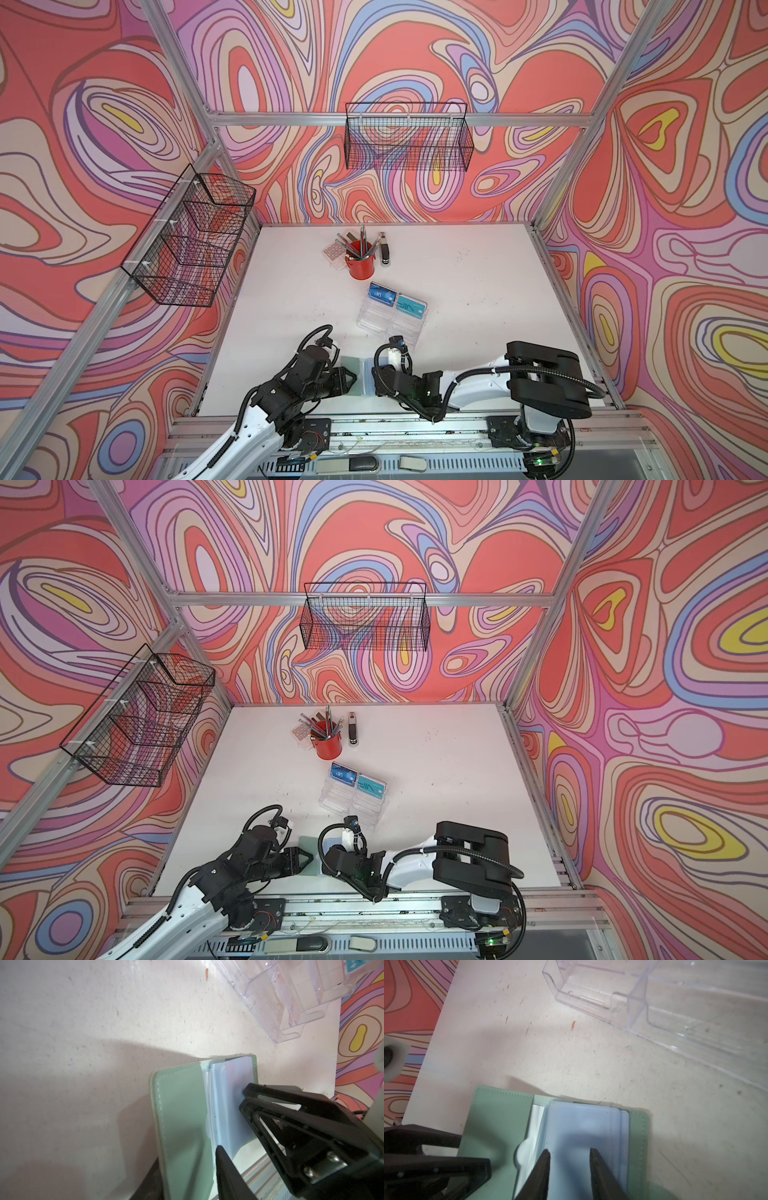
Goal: Put the credit cards into the card holder
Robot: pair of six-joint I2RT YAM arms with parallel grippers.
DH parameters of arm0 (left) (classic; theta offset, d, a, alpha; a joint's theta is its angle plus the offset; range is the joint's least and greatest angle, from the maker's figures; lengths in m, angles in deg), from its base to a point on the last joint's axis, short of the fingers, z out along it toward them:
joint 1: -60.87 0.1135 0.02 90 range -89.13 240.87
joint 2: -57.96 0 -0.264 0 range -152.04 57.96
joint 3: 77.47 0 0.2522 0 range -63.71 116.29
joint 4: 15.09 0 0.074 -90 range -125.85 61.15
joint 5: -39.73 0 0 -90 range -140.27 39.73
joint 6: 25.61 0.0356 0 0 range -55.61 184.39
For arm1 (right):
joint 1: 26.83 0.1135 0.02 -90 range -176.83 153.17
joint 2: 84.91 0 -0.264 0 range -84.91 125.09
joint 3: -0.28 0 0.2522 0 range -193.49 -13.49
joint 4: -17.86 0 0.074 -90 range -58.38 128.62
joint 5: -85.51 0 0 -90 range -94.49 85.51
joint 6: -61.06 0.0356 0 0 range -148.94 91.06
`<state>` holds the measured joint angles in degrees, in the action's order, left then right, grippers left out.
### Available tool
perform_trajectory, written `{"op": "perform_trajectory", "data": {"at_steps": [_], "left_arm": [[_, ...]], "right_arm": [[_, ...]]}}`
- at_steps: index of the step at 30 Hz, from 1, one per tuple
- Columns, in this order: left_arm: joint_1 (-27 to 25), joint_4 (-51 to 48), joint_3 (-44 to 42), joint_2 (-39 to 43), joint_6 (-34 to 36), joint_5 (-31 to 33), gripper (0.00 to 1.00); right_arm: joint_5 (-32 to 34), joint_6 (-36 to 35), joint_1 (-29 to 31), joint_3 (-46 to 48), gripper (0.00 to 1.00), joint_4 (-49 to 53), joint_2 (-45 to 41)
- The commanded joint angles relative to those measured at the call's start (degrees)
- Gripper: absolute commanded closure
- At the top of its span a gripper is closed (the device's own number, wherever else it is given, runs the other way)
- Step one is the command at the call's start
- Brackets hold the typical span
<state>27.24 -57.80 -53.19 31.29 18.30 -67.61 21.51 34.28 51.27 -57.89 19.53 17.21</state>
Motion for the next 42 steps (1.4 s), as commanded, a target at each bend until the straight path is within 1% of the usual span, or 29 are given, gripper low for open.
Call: {"op": "perform_trajectory", "data": {"at_steps": [1, 5, 8, 10, 14, 22, 27, 29, 35, 42], "left_arm": [[0.4, -1.0, 0.5, 0.7, 0.0, 0.2, 0.61], [0.4, -1.3, 0.5, 1.0, 0.0, 0.5, 0.61], [0.4, -1.4, 0.5, 0.8, -0.1, 0.7, 0.61], [0.4, -0.9, 0.5, 0.5, 0.0, 0.3, 0.61], [0.5, -0.8, 0.5, 0.4, 0.0, 0.2, 0.61], [0.5, -1.0, 0.5, 0.3, 0.0, 0.8, 0.61], [0.5, -0.4, 0.3, 0.0, 0.0, 0.0, 0.62], [0.5, -0.4, 0.3, 0.2, 0.0, -0.1, 0.62], [0.5, -1.0, 0.4, 1.1, -0.1, 0.2, 0.61], [0.5, -0.5, 0.3, 0.4, -0.1, -0.2, 0.61]], "right_arm": [[-1.2, 0.6, 0.3, -0.7, 0.65, 1.0, 1.8], [-0.9, 0.0, 0.3, -1.2, 0.66, 2.2, 1.3], [1.3, 0.4, 0.2, -0.8, 0.66, 4.7, -0.9], [2.1, 0.7, 0.3, 0.5, 0.66, 4.5, -3.5], [2.8, 1.5, 0.3, 2.9, 0.66, 3.5, -5.5], [1.5, 1.0, 0.3, 1.3, 0.65, 3.3, -2.4], [1.2, 1.5, 0.3, 1.0, 0.65, 2.8, -1.6], [1.1, 1.5, 0.3, 0.8, 0.65, 2.6, 0.1], [-0.9, 0.6, 0.3, -0.4, 0.66, 1.6, 1.2], [-1.7, 0.8, 0.3, -0.6, 0.66, -0.2, 2.5]]}}
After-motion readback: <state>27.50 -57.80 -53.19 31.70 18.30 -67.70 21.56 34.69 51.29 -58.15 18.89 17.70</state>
